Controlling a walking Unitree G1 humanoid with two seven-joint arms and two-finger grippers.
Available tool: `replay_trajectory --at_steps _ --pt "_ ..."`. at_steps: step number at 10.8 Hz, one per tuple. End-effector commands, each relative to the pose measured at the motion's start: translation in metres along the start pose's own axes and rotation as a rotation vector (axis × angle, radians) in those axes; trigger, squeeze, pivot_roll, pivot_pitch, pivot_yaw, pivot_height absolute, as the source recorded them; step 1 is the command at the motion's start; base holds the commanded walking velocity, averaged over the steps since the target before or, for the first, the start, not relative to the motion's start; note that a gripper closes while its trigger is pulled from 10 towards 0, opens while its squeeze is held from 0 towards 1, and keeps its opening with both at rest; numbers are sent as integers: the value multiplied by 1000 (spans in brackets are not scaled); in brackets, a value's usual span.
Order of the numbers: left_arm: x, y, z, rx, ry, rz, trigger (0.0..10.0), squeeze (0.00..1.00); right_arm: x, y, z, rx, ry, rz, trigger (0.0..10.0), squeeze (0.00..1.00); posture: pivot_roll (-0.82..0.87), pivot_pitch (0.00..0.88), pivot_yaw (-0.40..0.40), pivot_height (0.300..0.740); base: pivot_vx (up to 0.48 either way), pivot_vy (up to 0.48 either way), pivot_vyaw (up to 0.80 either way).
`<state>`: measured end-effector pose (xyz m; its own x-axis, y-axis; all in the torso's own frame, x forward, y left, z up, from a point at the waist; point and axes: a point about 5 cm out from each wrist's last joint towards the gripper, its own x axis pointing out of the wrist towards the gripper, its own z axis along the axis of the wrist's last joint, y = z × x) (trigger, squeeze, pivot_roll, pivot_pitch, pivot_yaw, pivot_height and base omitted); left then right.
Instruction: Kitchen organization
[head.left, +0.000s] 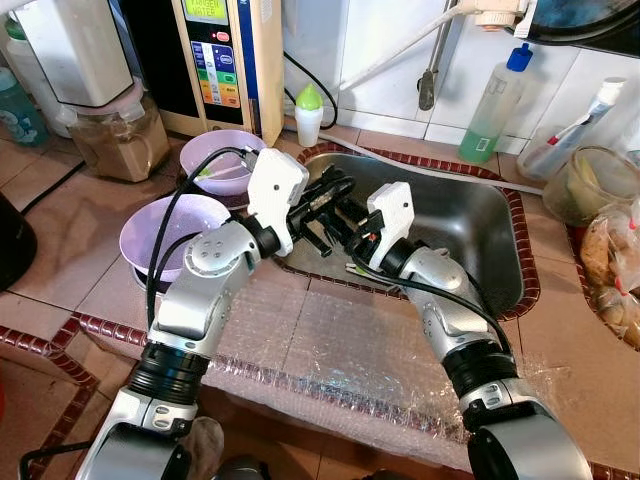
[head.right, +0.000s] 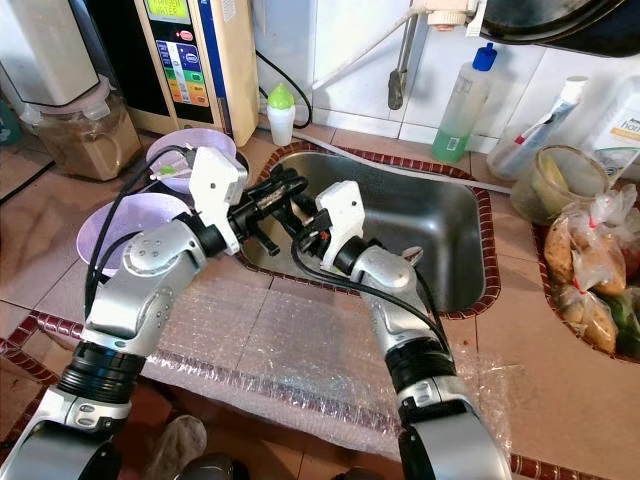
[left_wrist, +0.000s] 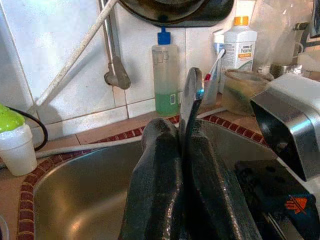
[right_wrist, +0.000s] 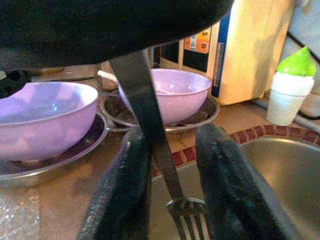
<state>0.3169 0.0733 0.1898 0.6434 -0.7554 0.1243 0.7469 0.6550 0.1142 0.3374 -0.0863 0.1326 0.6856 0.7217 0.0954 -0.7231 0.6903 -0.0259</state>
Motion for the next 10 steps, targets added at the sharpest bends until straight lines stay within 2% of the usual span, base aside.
replay_trajectory --at_steps 1,4,5,7,8,9,10 --pt "2 -3 6 10 -25 -31 10000 0 -3 -11 0 5 19 -50 0 0 14 0 -34 740 0 0 0" --pt "1 -4 4 5 -20 -31 10000 0 -4 -21 -2 -21 35 -120 0 0 20 0 -42 740 0 0 0" --pt "-1 -6 0 3 -8 -30 10000 1000 -5 -28 1 -55 34 -153 0 0 19 1 -43 740 0 0 0" --pt "-4 -7 -4 2 3 -19 10000 1000 -9 -39 3 -116 54 -189 0 0 16 12 -41 740 0 0 0" --pt "-9 -5 -11 9 31 2 10000 1000 -16 -54 3 -172 100 -231 0 0 18 27 -40 740 0 0 0" --pt "-11 -5 -13 22 50 4 10000 1000 -19 -61 3 -200 121 -274 0 0 20 34 -36 740 0 0 0" --pt "-13 -5 -16 22 71 13 10000 1000 -20 -63 2 -212 131 -289 0 0 20 34 -36 740 0 0 0"
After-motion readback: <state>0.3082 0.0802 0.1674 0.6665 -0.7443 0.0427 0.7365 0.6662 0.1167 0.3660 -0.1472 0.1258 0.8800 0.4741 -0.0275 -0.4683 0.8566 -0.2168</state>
